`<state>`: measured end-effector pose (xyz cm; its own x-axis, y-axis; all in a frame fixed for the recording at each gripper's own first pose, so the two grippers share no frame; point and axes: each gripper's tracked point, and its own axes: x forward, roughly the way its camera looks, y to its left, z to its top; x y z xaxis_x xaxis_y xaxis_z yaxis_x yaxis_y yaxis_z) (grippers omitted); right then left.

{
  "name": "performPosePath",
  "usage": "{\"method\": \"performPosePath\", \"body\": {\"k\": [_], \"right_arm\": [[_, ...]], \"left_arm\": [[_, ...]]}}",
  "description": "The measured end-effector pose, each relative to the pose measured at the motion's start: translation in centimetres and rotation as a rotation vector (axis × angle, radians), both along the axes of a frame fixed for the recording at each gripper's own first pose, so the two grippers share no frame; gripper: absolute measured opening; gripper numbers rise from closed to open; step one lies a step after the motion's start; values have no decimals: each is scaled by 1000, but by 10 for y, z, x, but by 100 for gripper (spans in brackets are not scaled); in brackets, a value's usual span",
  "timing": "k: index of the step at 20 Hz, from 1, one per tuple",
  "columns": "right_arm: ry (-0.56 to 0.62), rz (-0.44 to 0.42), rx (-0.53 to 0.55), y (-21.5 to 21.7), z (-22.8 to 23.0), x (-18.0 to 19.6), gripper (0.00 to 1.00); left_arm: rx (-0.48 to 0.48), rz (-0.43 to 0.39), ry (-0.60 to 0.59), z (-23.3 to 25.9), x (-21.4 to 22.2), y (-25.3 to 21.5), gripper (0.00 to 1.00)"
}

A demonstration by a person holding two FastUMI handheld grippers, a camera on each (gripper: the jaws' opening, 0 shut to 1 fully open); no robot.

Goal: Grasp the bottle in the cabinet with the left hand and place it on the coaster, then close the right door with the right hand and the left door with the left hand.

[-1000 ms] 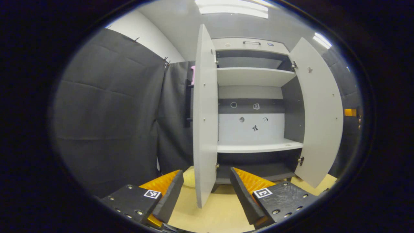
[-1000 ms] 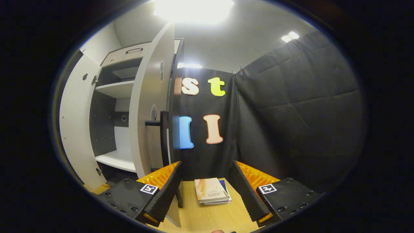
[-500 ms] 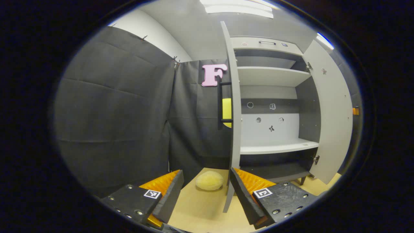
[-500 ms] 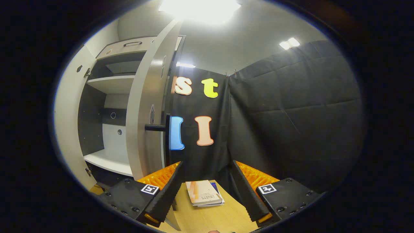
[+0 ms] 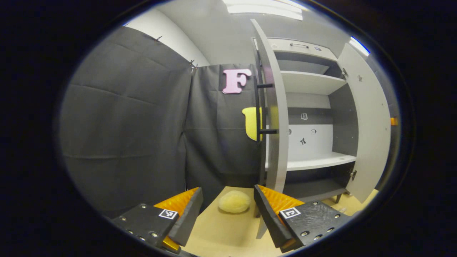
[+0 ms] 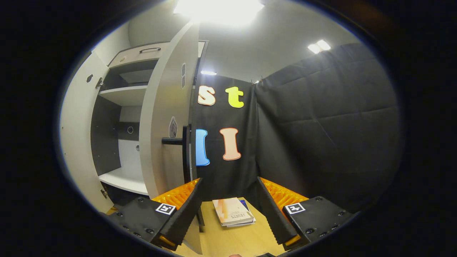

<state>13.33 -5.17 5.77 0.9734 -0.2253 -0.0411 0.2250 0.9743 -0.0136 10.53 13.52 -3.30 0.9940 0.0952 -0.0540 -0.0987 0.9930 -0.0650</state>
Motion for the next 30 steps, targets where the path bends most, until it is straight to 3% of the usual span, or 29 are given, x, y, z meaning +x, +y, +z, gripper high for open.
{"method": "performPosePath", "body": {"k": [2, 3, 15, 22, 23, 24, 30], "right_arm": [[-4, -3, 3, 7, 0, -2, 92], [-4, -1, 3, 12, 1, -1, 95], [-5, 76, -10, 77, 2, 5, 95], [-5, 156, -8, 127, -1, 26, 95], [-2, 165, -9, 131, -3, 30, 92], [2, 174, -8, 136, -5, 35, 95], [20, 213, 5, 164, -11, 53, 95]], "left_arm": [[-3, -9, -4, -1, 3, 6, 88], [-4, -12, -6, -1, 4, 7, 87], [-33, -18, -2, -13, 7, 36, 89], [-35, 9, 7, -17, -1, 56, 88], [-35, 15, 9, -18, -3, 60, 88], [-35, 20, 9, -19, -5, 64, 88], [-26, 55, 17, -21, -17, 78, 89]]}}
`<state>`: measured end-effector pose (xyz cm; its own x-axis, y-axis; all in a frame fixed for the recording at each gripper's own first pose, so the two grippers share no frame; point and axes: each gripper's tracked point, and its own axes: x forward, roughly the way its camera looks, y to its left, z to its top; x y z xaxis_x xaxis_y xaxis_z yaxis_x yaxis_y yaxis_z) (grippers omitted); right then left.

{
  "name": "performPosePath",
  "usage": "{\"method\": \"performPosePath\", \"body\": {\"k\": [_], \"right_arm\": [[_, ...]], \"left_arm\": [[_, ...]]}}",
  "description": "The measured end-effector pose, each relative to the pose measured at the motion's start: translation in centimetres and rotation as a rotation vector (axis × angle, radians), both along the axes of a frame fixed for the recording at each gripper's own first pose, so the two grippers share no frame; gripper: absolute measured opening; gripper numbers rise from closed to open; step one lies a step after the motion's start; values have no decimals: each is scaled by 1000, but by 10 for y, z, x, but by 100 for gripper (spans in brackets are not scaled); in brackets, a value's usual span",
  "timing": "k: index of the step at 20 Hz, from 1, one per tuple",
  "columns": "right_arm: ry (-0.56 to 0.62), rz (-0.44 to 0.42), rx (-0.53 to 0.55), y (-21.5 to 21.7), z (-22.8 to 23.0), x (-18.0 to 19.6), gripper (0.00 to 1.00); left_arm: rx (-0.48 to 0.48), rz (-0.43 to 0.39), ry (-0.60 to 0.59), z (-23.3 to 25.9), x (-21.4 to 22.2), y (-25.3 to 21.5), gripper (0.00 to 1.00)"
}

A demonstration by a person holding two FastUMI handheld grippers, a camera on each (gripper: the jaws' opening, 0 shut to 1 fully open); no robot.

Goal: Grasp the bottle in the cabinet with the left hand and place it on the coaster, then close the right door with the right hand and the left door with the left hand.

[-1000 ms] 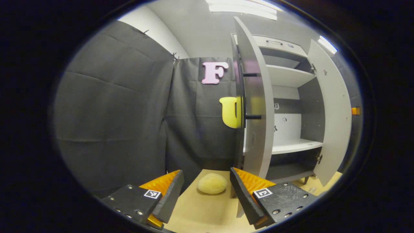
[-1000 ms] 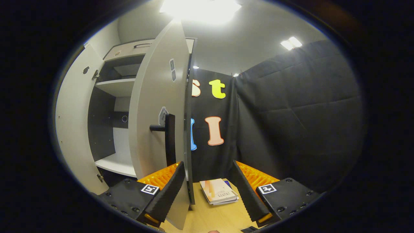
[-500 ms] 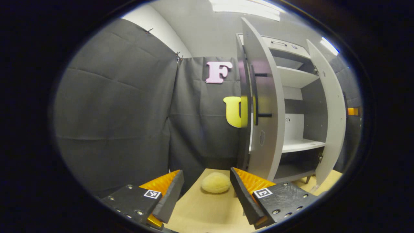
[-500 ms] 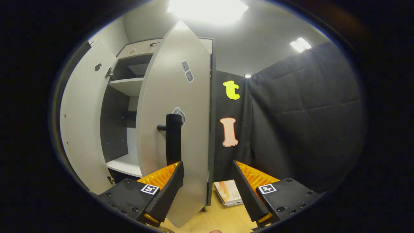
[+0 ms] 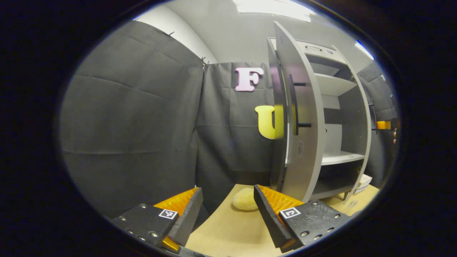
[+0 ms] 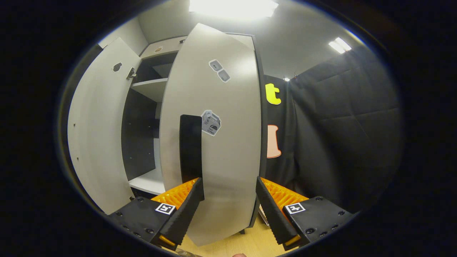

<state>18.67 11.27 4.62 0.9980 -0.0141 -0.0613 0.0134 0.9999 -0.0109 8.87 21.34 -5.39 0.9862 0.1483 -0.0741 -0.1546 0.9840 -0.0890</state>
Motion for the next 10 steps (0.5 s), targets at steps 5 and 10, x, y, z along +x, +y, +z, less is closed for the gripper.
{"method": "performPosePath", "body": {"k": [5, 10], "right_arm": [[14, 14, 1, 4, -5, -2, 95], [31, 38, -34, 4, -16, -24, 95]], "left_arm": [[-2, -11, -1, 5, -1, -1, 88], [-8, -40, 7, 30, 13, -2, 89]]}}
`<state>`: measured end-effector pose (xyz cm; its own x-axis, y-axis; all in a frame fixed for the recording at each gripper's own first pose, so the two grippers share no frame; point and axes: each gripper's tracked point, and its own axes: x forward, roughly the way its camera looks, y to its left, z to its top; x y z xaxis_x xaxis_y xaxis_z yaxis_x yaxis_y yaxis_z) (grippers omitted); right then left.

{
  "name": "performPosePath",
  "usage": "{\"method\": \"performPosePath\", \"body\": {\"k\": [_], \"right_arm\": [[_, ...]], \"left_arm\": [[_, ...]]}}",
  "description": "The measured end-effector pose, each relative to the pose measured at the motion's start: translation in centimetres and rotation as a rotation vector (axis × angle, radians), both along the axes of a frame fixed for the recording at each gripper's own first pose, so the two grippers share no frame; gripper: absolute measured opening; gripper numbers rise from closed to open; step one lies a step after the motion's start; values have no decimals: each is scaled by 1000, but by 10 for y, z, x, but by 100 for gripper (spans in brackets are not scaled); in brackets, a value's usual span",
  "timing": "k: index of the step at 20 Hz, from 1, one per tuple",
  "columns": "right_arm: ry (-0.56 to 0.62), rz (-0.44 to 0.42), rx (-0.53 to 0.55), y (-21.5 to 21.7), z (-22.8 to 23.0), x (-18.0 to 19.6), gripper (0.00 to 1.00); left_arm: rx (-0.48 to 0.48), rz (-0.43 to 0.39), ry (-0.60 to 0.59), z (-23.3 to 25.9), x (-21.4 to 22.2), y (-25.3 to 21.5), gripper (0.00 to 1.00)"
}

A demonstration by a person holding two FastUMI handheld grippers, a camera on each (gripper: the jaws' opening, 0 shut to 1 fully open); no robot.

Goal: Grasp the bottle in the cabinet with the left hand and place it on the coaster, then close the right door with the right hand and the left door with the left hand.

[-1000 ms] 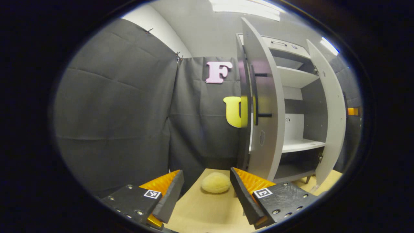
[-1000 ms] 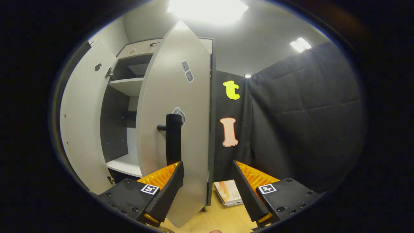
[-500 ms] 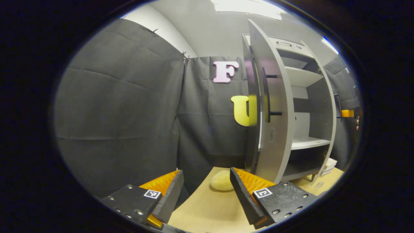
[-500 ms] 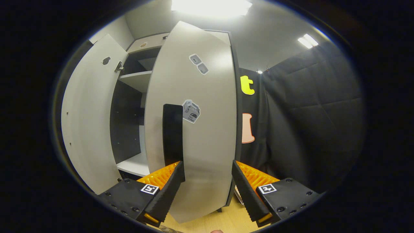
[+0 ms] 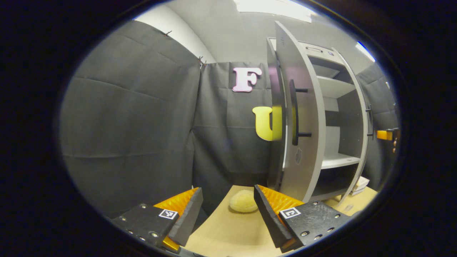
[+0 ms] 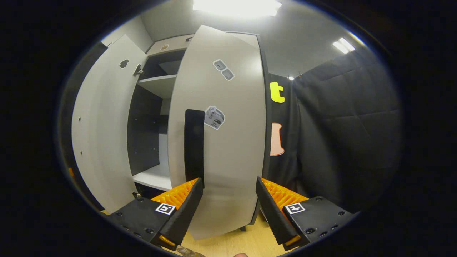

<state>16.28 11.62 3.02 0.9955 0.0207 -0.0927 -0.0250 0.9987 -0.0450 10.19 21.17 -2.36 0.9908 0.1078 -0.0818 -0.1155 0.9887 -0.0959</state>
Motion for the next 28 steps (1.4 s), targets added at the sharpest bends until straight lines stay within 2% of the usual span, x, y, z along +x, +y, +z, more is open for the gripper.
{"method": "performPosePath", "body": {"k": [4, 12, 17, 18, 19, 24, 28], "right_arm": [[23, 1, -29, -15, -18, -24, 95], [80, -39, -14, -57, -46, -59, 96], [97, -72, 1, -83, -55, -70, 95], [100, -78, 2, -88, -55, -72, 92], [103, -83, 3, -94, -57, -73, 95], [105, -113, 5, -127, -57, -80, 92], [114, -124, 5, -145, -60, -81, 95]], "left_arm": [[-22, -29, -12, 30, 31, -7, 89], [-90, -66, -16, 78, 73, -5, 88], [-60, -71, -50, 110, 83, -22, 88], [-52, -67, -58, 114, 85, -26, 88], [-40, -59, -62, 115, 85, -30, 88], [53, -29, -65, 123, 84, -44, 88], [67, -38, -68, 122, 83, -49, 88]]}}
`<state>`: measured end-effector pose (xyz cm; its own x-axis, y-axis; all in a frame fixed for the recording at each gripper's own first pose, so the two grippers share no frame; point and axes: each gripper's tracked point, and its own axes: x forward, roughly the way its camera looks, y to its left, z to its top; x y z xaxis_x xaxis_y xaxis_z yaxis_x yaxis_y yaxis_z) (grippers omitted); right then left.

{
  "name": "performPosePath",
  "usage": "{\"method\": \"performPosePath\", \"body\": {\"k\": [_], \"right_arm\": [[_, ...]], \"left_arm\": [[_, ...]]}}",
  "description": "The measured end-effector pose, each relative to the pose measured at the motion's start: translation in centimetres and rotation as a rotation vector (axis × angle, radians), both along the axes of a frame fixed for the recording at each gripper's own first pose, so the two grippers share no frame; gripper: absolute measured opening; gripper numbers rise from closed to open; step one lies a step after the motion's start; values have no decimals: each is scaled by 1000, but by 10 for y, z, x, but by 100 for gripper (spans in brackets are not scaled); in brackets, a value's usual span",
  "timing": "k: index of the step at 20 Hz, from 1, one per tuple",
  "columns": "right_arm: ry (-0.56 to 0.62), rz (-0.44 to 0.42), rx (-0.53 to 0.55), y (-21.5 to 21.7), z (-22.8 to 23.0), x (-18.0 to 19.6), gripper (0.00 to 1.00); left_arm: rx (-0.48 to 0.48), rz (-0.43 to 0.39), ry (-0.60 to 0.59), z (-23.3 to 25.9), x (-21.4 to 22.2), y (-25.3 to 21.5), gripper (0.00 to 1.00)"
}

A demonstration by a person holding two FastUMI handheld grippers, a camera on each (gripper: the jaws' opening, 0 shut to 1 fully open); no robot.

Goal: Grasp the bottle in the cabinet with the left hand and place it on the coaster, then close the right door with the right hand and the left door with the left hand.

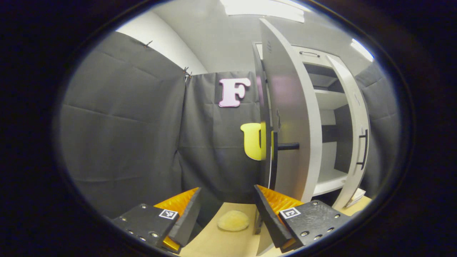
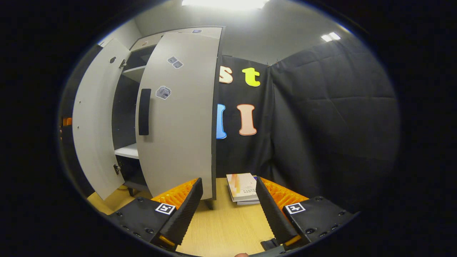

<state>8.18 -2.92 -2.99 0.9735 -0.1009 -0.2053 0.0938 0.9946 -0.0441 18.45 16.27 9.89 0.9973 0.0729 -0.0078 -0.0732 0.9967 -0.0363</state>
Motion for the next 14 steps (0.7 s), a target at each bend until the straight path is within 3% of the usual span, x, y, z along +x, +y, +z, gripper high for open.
{"method": "performPosePath", "body": {"k": [14], "right_arm": [[3, 45, -8, -21, -3, 10, 92]], "left_arm": [[-37, -3, -20, 3, -13, -57, 89]]}}
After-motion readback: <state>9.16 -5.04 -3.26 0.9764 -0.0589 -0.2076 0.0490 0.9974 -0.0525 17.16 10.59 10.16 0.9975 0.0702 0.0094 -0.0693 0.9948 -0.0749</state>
